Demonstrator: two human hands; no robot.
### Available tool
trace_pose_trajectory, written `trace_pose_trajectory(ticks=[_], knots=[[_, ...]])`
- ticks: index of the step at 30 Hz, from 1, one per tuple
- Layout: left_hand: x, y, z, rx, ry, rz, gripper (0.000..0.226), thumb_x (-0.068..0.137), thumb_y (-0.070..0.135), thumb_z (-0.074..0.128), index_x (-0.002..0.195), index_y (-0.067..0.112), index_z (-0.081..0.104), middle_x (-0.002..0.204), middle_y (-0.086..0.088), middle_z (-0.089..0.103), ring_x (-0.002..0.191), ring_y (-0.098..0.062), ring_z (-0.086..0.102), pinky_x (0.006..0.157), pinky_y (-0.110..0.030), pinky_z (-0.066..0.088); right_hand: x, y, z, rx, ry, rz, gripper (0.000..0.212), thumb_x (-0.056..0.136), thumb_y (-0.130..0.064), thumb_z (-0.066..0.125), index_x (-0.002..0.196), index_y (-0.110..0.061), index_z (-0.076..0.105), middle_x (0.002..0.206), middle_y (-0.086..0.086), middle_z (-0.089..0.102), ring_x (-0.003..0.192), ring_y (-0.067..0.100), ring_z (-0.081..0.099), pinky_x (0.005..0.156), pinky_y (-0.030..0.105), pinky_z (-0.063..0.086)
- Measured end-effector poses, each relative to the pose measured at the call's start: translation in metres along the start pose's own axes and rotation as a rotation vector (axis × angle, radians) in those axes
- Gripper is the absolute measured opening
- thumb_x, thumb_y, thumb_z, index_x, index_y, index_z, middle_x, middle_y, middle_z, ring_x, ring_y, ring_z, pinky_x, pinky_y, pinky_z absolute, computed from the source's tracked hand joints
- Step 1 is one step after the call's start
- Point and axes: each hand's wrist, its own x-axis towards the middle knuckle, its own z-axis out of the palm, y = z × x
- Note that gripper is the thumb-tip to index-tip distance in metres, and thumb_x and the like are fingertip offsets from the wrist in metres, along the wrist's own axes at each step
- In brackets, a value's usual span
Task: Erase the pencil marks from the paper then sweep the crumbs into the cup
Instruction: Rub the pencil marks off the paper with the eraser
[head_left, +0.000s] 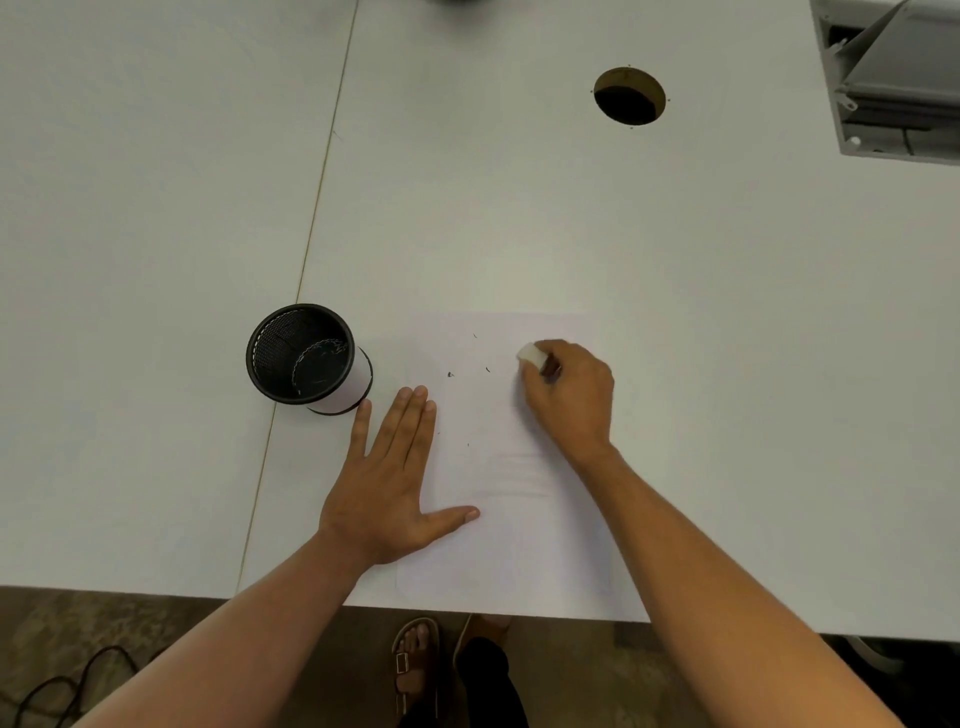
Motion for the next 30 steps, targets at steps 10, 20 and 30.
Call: trace_pose_trajectory(ticks=[10, 20, 30], knots=[[0.0, 0.0, 0.0, -0.016, -0.004, -0.002, 0.115, 0.087, 0.087, 0.027, 0.158, -0.002, 0.016, 0.169, -0.017, 0.009, 0.157, -0.029, 0.007, 0.121, -0.065, 0.013, -0.058, -0.013, 0.011, 0.01, -0.144, -0.131, 0.018, 0.082, -0.025, 0.064, 0.096, -0.016, 0.071, 0.082, -0.001, 0.07, 0.071, 0.015, 0.062, 0.066, 0.023, 0.045], [0.0, 0.0, -0.001, -0.02, -0.003, -0.007, 0.115, 0.087, 0.088, 0.026, 0.159, -0.001, 0.014, 0.17, -0.015, 0.007, 0.157, -0.028, 0.005, 0.122, -0.063, 0.01, -0.015, -0.008, 0.007, -0.004, -0.043, -0.019, 0.011, 0.083, -0.02, 0.062, 0.089, -0.016, 0.07, 0.08, 0.001, 0.069, 0.07, 0.019, 0.061, 0.065, 0.023, 0.039], [0.0, 0.001, -0.001, -0.023, 0.006, -0.003, 0.114, 0.087, 0.087, 0.028, 0.159, -0.002, 0.015, 0.169, -0.016, 0.009, 0.157, -0.029, 0.006, 0.122, -0.064, 0.012, 0.009, -0.012, 0.007, 0.002, -0.056, 0.013, 0.01, 0.082, -0.019, 0.064, 0.089, -0.015, 0.071, 0.08, -0.002, 0.07, 0.07, 0.014, 0.06, 0.064, 0.022, 0.041]])
